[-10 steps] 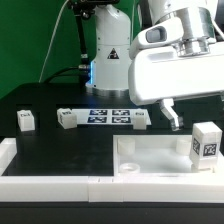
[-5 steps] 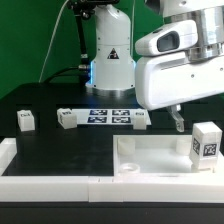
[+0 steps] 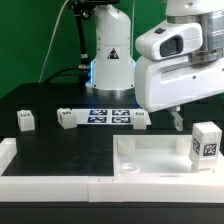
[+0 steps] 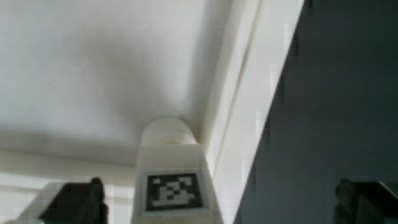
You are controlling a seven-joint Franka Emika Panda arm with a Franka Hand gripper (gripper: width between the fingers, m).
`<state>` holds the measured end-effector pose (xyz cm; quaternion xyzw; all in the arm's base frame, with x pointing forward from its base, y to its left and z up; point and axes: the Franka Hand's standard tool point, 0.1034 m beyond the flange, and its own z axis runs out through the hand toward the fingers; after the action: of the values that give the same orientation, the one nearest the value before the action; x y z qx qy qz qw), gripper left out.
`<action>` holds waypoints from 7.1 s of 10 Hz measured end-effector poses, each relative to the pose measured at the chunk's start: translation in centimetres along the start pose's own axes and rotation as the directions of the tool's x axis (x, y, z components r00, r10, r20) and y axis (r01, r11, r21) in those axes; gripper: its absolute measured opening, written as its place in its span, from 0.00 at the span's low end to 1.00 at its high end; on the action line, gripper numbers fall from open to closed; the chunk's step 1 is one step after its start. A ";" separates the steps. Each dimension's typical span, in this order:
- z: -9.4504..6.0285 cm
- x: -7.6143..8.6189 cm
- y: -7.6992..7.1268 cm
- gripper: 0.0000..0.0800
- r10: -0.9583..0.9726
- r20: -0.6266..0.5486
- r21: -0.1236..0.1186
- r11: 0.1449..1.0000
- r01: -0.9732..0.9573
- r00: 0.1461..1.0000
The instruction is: Assemble one leg
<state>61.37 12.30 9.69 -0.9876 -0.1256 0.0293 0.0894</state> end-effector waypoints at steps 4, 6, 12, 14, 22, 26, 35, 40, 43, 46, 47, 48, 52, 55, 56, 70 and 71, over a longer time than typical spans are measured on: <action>0.3 0.3 0.8 0.81 0.060 -0.006 -0.042 0.997 -0.060 0.998; 0.3 0.2 1.6 0.81 0.051 -0.005 -0.048 0.998 -0.052 0.999; 0.5 0.2 1.8 0.81 0.052 -0.005 -0.043 0.998 -0.052 0.999; 0.6 1.8 1.8 0.81 0.056 -0.016 -0.043 0.997 -0.057 0.998; 1.0 2.9 1.8 0.38 0.053 -0.031 -0.041 0.998 -0.054 0.998; 1.0 2.9 1.7 0.36 0.088 -0.033 -0.038 0.995 -0.089 0.996; 1.0 2.7 2.1 0.36 0.876 -0.090 0.013 0.477 -0.879 0.474; 1.2 2.6 1.9 0.37 0.997 -0.077 0.037 0.017 -0.999 0.014; 1.2 2.6 1.8 0.37 0.998 -0.067 0.041 -0.003 -0.999 -0.006; 1.1 2.6 1.9 0.78 0.935 -0.078 0.014 0.349 -0.937 0.346; 1.2 2.5 1.7 0.80 0.873 -0.081 -0.004 0.483 -0.876 0.482; 1.2 2.5 1.6 0.80 0.801 -0.080 -0.021 0.594 -0.804 0.594; 1.2 2.5 1.7 0.81 0.444 -0.063 -0.056 0.893 -0.447 0.894; 1.1 2.5 1.7 0.81 0.236 -0.053 -0.068 0.968 -0.240 0.970; 1.2 2.5 1.7 0.81 0.226 -0.051 -0.069 0.971 -0.229 0.973; 1.4 2.5 1.5 0.36 0.956 -0.092 0.009 0.279 -0.960 0.277; 1.3 2.6 1.5 0.36 0.981 -0.089 0.020 0.174 -0.985 0.171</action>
Offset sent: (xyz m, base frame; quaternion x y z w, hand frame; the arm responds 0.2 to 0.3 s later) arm 0.0165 -0.0407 -0.0146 -0.1035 0.0259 0.0144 0.9942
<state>64.10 11.73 7.99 -0.8392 0.5415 0.0371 0.0339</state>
